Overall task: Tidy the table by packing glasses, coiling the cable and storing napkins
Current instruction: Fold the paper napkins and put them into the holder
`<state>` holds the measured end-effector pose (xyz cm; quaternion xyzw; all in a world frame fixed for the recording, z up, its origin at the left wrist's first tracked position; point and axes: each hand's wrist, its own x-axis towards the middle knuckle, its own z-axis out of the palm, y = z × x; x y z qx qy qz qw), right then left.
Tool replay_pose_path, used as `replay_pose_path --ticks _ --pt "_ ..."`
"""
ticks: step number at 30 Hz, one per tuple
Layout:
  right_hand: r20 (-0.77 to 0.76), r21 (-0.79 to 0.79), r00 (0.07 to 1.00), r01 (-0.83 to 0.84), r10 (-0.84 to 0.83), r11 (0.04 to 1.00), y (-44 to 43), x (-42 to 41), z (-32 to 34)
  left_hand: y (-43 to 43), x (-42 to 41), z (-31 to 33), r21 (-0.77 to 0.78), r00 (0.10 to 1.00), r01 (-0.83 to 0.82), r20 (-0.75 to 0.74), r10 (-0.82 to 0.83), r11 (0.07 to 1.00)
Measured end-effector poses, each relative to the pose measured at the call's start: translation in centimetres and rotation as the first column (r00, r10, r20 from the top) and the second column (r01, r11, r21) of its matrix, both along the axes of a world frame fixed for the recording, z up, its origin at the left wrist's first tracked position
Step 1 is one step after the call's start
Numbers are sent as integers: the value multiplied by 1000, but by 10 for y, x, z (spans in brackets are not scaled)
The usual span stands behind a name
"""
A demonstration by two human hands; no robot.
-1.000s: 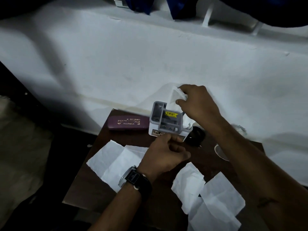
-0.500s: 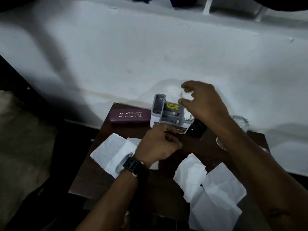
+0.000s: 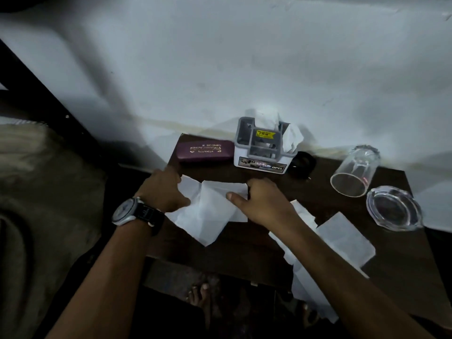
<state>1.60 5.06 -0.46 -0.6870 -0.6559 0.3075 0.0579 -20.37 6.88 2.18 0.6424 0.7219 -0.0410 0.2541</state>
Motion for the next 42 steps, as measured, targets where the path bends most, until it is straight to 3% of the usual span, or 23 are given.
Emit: replay_pose_path --ticks 6,11,17,24,28,30,34,37,40,42 --pt "-14 11 995 97 -97 995 -1 -24 -16 -3 -4 -12 17 998 -34 53 33 999" --pt "-209 -67 951 217 -226 974 4 -29 -18 -4 -6 -15 -30 988 -40 148 44 999" --pt "-365 -172 888 231 -279 958 10 -29 -21 -5 -4 -18 -57 987 -6 159 15 998" --pt "-508 -96 799 318 -321 943 16 -17 -13 -6 -2 -17 -75 979 -2 204 17 997" --pt "-640 -18 704 387 -307 922 12 -4 2 -8 2 -18 -2 982 2 188 -1 1000" --pt "-693 -89 632 403 -347 911 6 2 7 -7 1 -18 7 981 -25 192 23 1000" --pt "-727 -416 386 411 -569 811 -14 -4 0 -7 -1 -22 5 971 -87 226 83 996" --pt "-672 -506 380 390 -636 769 -27 -15 -10 -8 -1 -22 6 963 -102 250 97 995" --pt "-709 -526 342 326 -617 786 -31 -19 -16 -8 0 -21 -12 954 -115 277 113 993" --pt "-731 -472 401 286 -552 834 -31 -17 -18 -8 0 -21 -21 949 -121 292 122 992"
